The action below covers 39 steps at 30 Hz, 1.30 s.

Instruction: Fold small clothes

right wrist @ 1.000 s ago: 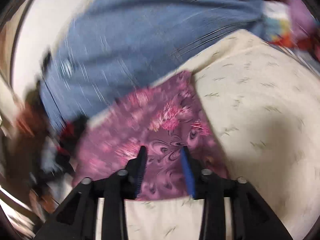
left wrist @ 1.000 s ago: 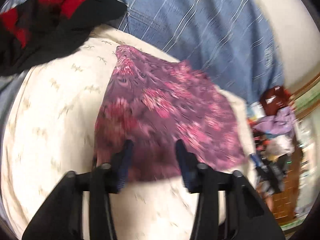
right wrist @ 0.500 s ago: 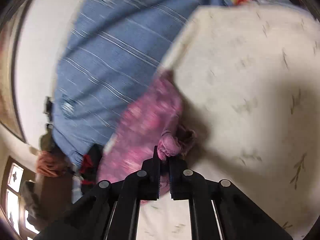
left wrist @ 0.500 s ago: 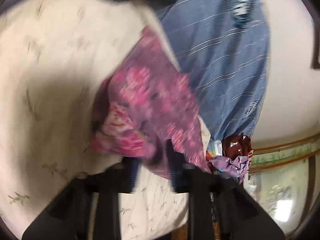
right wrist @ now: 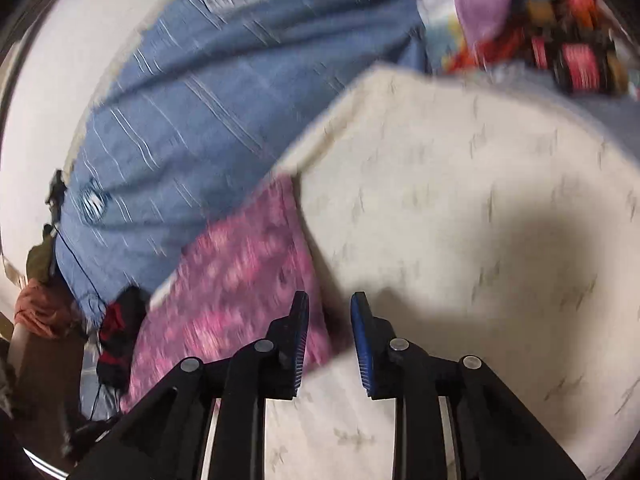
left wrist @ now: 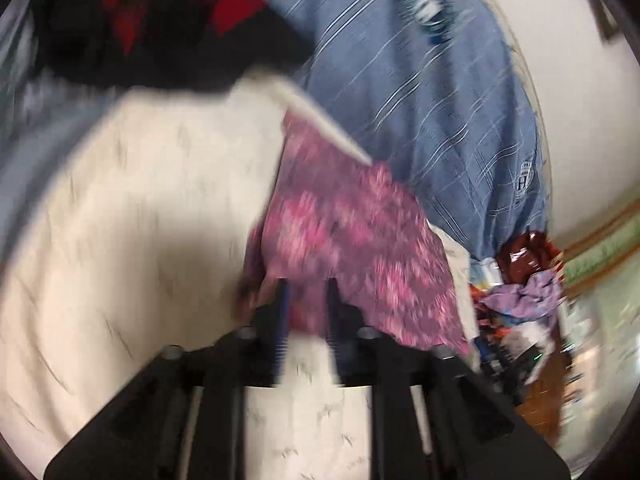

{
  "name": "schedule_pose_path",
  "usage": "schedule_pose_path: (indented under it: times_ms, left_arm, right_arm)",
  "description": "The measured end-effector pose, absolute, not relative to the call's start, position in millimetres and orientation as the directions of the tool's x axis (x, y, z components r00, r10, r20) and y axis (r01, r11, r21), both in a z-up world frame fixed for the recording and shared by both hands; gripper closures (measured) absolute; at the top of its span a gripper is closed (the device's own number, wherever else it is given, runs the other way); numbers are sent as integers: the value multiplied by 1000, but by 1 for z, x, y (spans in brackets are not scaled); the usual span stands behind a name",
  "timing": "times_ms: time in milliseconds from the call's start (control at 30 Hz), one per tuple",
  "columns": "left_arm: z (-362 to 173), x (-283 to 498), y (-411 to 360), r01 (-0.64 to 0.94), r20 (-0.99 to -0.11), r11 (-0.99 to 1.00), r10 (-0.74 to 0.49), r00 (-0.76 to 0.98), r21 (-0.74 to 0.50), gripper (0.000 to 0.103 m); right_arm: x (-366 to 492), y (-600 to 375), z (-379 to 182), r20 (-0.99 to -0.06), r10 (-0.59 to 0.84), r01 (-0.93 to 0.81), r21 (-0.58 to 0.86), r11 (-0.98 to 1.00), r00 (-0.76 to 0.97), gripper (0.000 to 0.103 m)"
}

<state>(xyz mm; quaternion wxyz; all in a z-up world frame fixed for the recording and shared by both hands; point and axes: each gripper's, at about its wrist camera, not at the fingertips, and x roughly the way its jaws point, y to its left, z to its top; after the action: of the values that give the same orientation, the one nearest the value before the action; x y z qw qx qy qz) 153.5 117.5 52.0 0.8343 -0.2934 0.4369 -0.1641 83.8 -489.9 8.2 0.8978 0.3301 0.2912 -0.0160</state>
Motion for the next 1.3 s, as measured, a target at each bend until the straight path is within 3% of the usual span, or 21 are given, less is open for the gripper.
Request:
schedule_pose_path:
  times_ms: [33,67,133,267,300,333,367,433,533,600,667,733,767,900,967,1033,1100,1300]
  left_arm:
    - [57,164,115,41,-636,794,-516,574,-606,51]
    - [62,179,111,57,-654,828,-482,583,-559,46]
    - [57,224,94,76,-706,866,-452,546,-495,39]
    - [22,287,77,21,-776,845,-501,383,-535,41]
    - [16,297,74,12,-773,832,-521,361,-555,48]
    - [15,298,72,27,-766,829,-528,367,-559,61]
    - [16,299,69,52,-766,846,-504,398,-530,64]
    - [7,304,60,50,-817,918,-373,439,-393,67]
    - [5,306,57,29,-821,931,-335,462,-363,73]
    - [17,300,64,4,-806,918,-350,478,-396,75]
    - [42,282,65,45,-741,900,-385,550,-433,75]
    - [58,268,52,102,-729,916,-372,575,-387,55]
    - [60,262,44,136,-729,920,-376,571,-367,52]
    - [37,256,9,207,-785,947,-319,532,-245,51]
    - [18,256,-1,216,-799,963,-254,544,-159,51]
    - [20,252,-11,241,-792,968,-205,576,-76,51]
    - [24,249,-12,246,-794,966,-207,572,-74,51]
    - [49,228,14,227,-750,961,-267,605,-160,51]
  right_arm:
    - [96,-487,13,-539,182,200,575,793,823,64]
    - [113,-483,16,-549,205,180,567,804,810,56]
    - [146,-474,16,-569,233,159,555,816,788,55]
    - [210,-465,-6,-665,241,218,529,820,706,55]
    - [221,-461,-11,-676,256,209,527,824,691,56]
    - [225,-456,-8,-657,275,168,528,833,702,79]
    - [228,-450,-3,-652,270,137,503,853,708,85]
    - [228,-444,3,-653,218,132,442,888,725,85]
    - [232,-443,-10,-706,173,157,377,913,686,83]
    - [226,-439,0,-716,104,198,325,925,690,70]
    - [212,-430,17,-687,67,203,304,931,723,68]
    - [198,-406,34,-612,145,86,332,939,777,68]
    - [192,-392,37,-597,170,39,321,946,784,68]
    - [187,-339,18,-611,244,-76,287,955,753,67]
    - [196,-324,-13,-691,210,-48,246,968,691,64]
    - [192,-313,-15,-658,161,-59,175,983,736,65]
    - [193,-302,-8,-690,105,-37,113,993,716,65]
    - [155,-263,15,-622,210,-163,132,978,754,57]
